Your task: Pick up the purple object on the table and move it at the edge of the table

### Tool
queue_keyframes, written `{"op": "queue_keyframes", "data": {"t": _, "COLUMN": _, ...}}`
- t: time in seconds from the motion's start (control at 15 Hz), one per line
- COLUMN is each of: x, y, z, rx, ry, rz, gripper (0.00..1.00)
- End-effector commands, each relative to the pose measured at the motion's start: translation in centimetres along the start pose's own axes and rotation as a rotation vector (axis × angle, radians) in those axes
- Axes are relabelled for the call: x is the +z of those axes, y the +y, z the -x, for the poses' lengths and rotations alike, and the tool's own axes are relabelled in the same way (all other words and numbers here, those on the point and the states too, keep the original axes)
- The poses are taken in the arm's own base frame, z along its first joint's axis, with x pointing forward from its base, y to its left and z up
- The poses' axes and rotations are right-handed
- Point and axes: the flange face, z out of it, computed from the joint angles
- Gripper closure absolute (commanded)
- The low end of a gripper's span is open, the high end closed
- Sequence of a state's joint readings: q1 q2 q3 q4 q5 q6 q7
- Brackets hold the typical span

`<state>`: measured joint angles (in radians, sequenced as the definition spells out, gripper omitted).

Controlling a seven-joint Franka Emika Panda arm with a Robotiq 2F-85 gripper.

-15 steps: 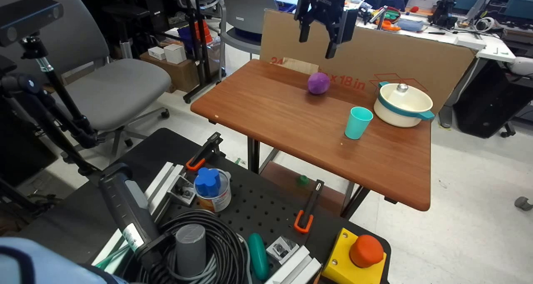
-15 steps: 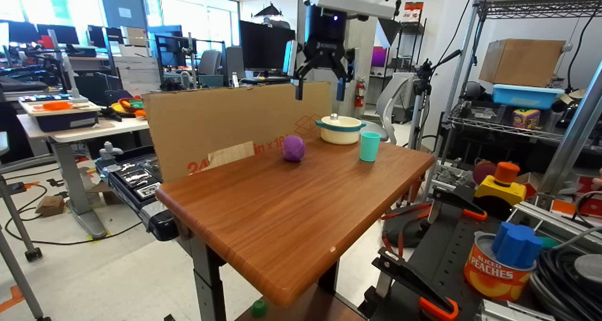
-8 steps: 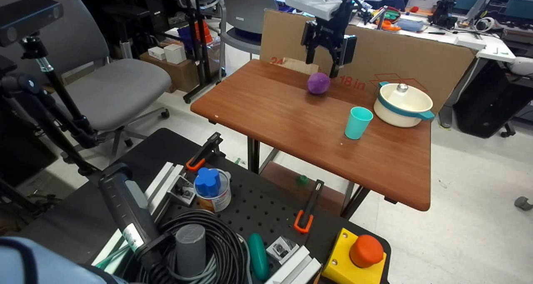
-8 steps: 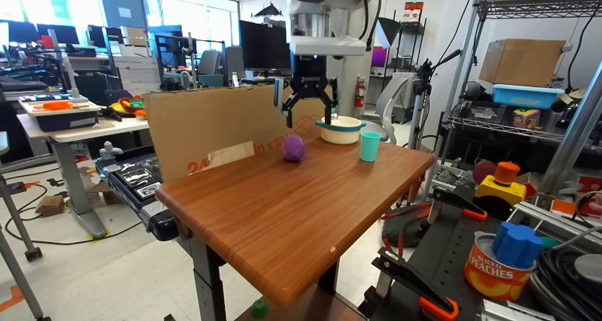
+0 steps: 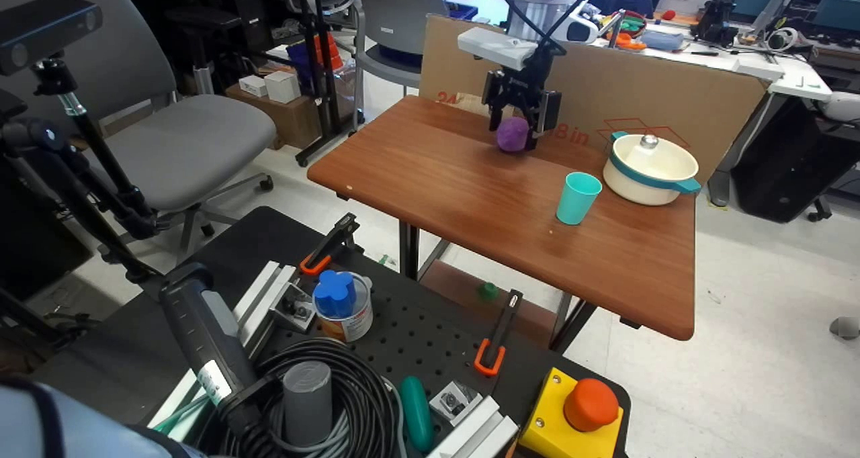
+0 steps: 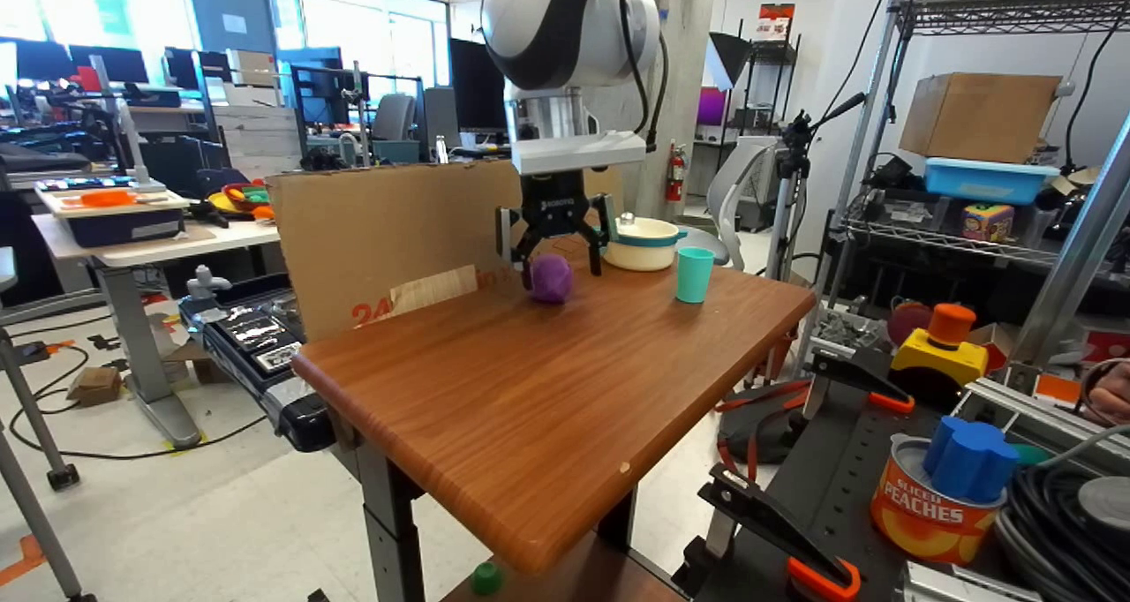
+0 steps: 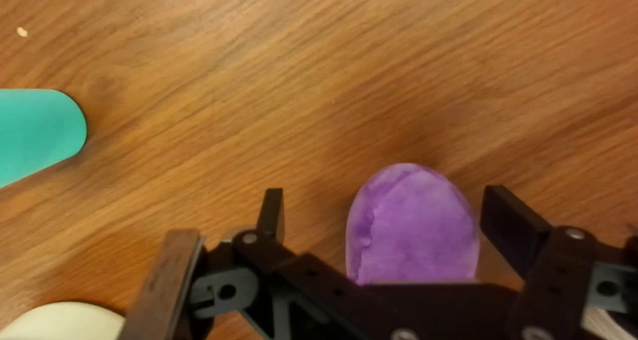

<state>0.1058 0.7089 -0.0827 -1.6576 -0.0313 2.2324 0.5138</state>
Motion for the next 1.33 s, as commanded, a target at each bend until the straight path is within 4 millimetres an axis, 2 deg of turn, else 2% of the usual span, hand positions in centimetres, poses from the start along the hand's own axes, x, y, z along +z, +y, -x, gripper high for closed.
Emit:
{"op": "queue_keyframes", "data": {"t": 0.0, "x": 0.6, "y": -1.5, "z": -1.4, "rx": -0.003, "ry": -0.011, "rz": 0.046, "gripper": 0.27}}
{"op": "queue_keyframes", "data": {"t": 0.13, "x": 0.4, "y": -2.0, "z": -1.5, "rx": -0.014, "ry": -0.013, "rz": 0.059, "gripper": 0.44}}
{"op": "queue_keyframes", "data": {"t": 0.33, "x": -1.2, "y": -2.5, "z": -0.2, "rx": -0.044, "ry": -0.003, "rz": 0.08, "gripper": 0.66}}
{"op": "queue_keyframes", "data": {"t": 0.47, "x": -3.0, "y": -2.7, "z": 1.8, "rx": -0.103, "ry": 0.032, "rz": 0.096, "gripper": 0.81}}
{"op": "queue_keyframes", "data": {"t": 0.67, "x": -5.5, "y": -2.9, "z": 6.5, "rx": -0.231, "ry": 0.067, "rz": 0.109, "gripper": 0.96}}
{"op": "queue_keyframes", "data": {"t": 0.73, "x": -5.8, "y": -3.1, "z": 8.1, "rx": -0.295, "ry": 0.061, "rz": 0.103, "gripper": 0.94}}
{"op": "queue_keyframes", "data": {"t": 0.93, "x": -6.8, "y": -3.1, "z": 13.3, "rx": -0.435, "ry": 0.041, "rz": 0.099, "gripper": 0.94}}
{"op": "queue_keyframes", "data": {"t": 1.07, "x": -5.9, "y": -2.7, "z": 17.0, "rx": -0.498, "ry": 0.009, "rz": 0.105, "gripper": 0.94}}
{"op": "queue_keyframes", "data": {"t": 1.27, "x": -3.6, "y": -2.5, "z": 19.0, "rx": -0.512, "ry": -0.042, "rz": 0.118, "gripper": 0.94}}
